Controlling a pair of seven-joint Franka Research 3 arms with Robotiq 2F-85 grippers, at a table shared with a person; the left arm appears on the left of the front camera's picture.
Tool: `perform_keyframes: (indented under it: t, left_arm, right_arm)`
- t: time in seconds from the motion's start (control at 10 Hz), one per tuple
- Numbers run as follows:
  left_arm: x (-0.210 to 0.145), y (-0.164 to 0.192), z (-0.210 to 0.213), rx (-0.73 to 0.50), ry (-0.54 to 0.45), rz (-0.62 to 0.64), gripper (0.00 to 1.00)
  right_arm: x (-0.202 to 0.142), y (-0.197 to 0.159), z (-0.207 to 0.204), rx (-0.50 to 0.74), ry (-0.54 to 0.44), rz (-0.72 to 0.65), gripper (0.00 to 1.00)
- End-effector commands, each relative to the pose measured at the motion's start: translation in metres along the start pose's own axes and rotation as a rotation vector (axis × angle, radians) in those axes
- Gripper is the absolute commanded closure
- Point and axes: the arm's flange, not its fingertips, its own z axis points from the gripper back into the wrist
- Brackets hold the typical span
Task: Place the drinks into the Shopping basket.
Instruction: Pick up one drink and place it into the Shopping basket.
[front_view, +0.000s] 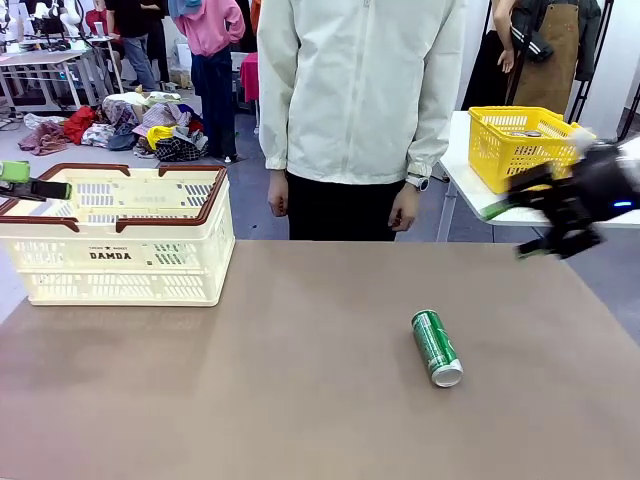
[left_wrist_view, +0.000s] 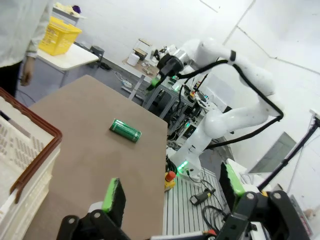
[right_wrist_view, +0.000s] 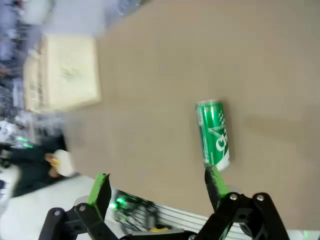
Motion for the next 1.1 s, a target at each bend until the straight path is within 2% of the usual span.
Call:
perform_keyframes:
  t: [0.0, 0.1, 0.2, 0.3, 0.5, 0.6, 1.0]
  left_arm:
    - [0.000, -0.001, 0.002, 0.003, -0.002, -0.001, 0.00]
    - [0.000, -0.001, 0.002, 0.003, -0.002, -0.001, 0.00]
    - [0.000, -0.001, 0.002, 0.003, -0.002, -0.001, 0.00]
    - [0.000, -0.001, 0.002, 0.003, -0.002, -0.001, 0.00]
    - [0.000, -0.001, 0.002, 0.003, -0.002, -0.001, 0.00]
    - [0.000, -0.001, 0.002, 0.003, -0.002, -0.001, 0.00]
    - [0.000, -0.001, 0.002, 0.003, -0.002, -0.001, 0.00]
  right_arm:
    - [-0.001, 0.008, -0.045, -0.319, 0.109, 0.105, 0.00]
    - [-0.006, 0.013, -0.051, -0.317, 0.098, 0.140, 0.00]
    - [-0.015, 0.009, -0.027, -0.181, 0.090, 0.189, 0.00]
    - [-0.023, 0.027, -0.064, -0.263, 0.094, 0.116, 0.00]
    - [-0.022, 0.025, -0.063, -0.274, 0.103, 0.153, 0.00]
    - [-0.020, 0.030, -0.075, -0.331, 0.116, 0.199, 0.00]
    - [-0.002, 0.013, -0.124, -0.517, 0.186, 0.196, 0.00]
